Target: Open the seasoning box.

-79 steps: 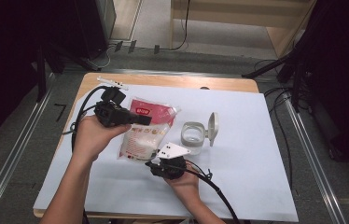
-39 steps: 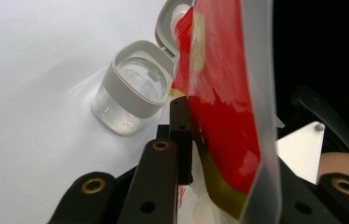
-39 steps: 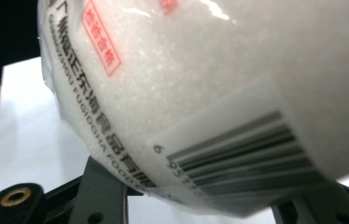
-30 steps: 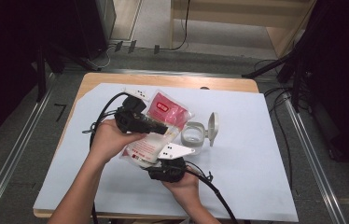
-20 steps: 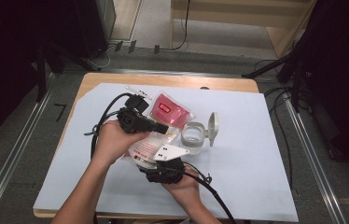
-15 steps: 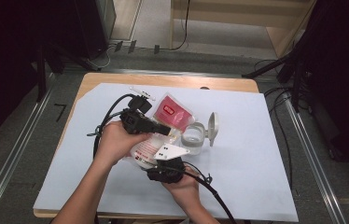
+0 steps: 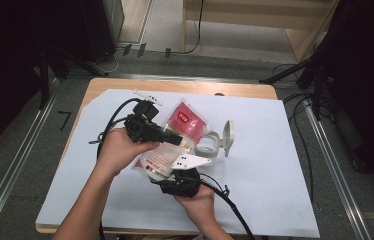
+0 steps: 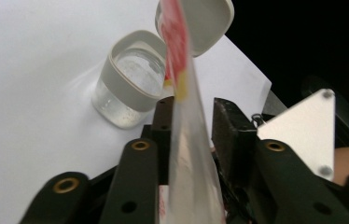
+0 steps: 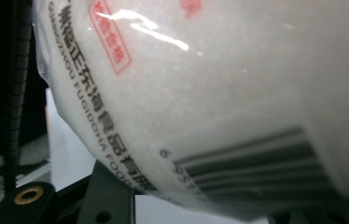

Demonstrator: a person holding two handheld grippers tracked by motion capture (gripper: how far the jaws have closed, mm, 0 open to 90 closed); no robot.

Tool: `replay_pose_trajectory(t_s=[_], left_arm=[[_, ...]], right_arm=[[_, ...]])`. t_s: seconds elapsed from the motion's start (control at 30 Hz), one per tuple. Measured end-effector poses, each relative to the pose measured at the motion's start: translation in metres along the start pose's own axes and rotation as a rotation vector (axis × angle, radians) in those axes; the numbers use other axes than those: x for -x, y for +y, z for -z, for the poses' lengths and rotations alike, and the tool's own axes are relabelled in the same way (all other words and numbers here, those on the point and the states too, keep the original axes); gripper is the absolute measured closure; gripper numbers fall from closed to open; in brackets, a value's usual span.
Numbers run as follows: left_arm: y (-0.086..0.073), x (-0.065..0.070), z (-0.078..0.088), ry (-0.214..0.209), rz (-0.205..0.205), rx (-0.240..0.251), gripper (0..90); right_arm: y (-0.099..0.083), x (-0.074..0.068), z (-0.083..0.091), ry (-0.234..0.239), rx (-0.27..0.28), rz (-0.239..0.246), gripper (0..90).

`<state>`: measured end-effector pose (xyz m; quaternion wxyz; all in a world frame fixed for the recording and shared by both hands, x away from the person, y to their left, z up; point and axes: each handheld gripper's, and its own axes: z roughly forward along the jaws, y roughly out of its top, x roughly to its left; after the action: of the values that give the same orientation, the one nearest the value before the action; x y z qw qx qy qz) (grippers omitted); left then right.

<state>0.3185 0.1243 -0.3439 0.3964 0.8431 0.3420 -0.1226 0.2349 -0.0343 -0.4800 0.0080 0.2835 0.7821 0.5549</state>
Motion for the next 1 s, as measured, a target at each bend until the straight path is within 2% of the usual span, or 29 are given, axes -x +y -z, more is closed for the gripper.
replay_pose_trajectory(t_s=[0.07,0.2,0.33,0.53,0.6,0.67,0.77,0.87,1.0], left_arm=[[-0.001,0.000,0.003,0.019,-0.015,-0.025,70.2],[-0.004,-0.003,0.010,0.019,-0.011,-0.037,72.1],[-0.005,-0.004,0.012,0.024,-0.009,-0.049,87.6],[-0.004,-0.005,0.013,0.013,0.011,-0.014,90.0],[-0.004,-0.004,0.012,0.022,0.025,0.014,90.0],[-0.003,-0.004,0.011,0.018,0.033,0.035,90.0],[-0.002,-0.002,0.009,0.030,0.042,0.036,90.0],[-0.001,-0.001,0.006,0.042,0.062,0.040,90.0],[-0.001,0.003,-0.003,0.045,0.073,0.051,90.0]], right_arm=[[0.000,-0.001,0.000,0.011,0.005,-0.015,58.5],[0.000,-0.002,0.001,0.019,0.005,-0.008,58.8],[0.002,-0.005,0.002,0.013,-0.002,0.011,58.7],[0.005,-0.009,0.005,-0.024,0.001,0.065,58.4],[0.008,-0.012,0.005,-0.054,-0.001,0.093,57.2],[0.008,-0.013,0.005,-0.060,-0.001,0.101,57.0],[0.010,-0.015,0.003,-0.069,-0.004,0.113,55.8],[0.011,-0.017,0.001,-0.077,-0.015,0.098,52.8],[0.010,-0.016,-0.001,-0.117,-0.012,0.074,49.7]])
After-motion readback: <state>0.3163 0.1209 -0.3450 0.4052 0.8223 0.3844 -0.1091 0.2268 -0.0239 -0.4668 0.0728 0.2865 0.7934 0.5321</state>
